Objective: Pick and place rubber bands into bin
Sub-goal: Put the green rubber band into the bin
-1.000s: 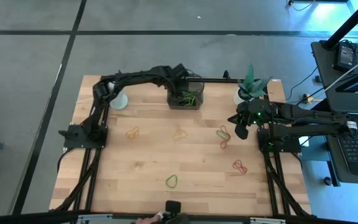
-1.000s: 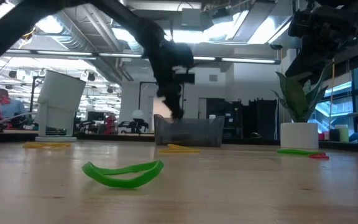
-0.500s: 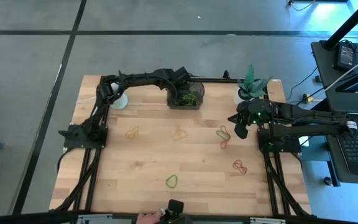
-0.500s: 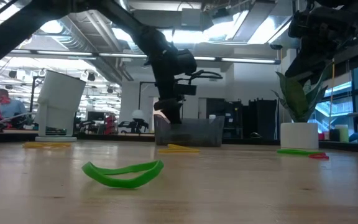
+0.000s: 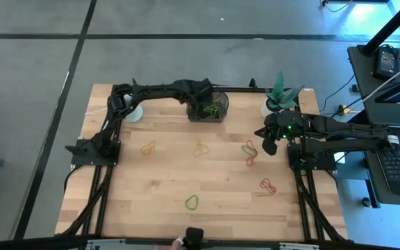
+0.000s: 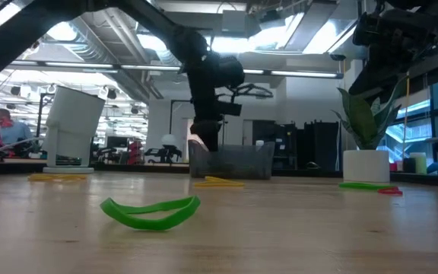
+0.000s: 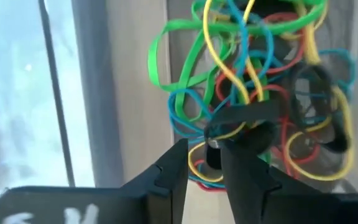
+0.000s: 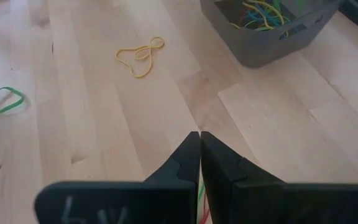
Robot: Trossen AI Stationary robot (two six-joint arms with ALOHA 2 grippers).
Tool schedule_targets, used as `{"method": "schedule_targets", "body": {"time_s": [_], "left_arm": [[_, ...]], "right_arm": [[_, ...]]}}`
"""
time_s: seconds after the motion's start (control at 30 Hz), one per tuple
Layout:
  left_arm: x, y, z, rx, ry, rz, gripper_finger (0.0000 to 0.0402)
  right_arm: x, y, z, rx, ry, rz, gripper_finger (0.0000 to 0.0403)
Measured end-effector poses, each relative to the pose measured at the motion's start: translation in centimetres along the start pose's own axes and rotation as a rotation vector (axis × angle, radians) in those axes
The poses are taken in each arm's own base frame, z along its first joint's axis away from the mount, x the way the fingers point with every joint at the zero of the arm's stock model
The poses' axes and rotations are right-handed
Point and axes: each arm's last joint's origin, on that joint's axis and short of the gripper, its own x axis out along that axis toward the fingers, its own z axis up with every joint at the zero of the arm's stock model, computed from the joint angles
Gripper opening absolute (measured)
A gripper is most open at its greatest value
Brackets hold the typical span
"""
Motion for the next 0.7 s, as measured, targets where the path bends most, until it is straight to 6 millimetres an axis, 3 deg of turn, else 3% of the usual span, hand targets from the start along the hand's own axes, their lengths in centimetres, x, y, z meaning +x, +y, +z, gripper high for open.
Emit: {"method": "schedule_targets", "body": {"time_s": [0.43,0.7], "left_arm": [[-7.0,-1.0,1.5,-0.126,-0.142,0.055,0.0062],[-11.7,-4.3,1.3,-0.262,-0.151,-0.092,0.0031]], "right_arm": [[0.0,0.1,0.1,0.107,-0.014,0.008,0.0018],[0.0,0.1,0.4,-0.045,-0.041,0.014,0.0018]]}}
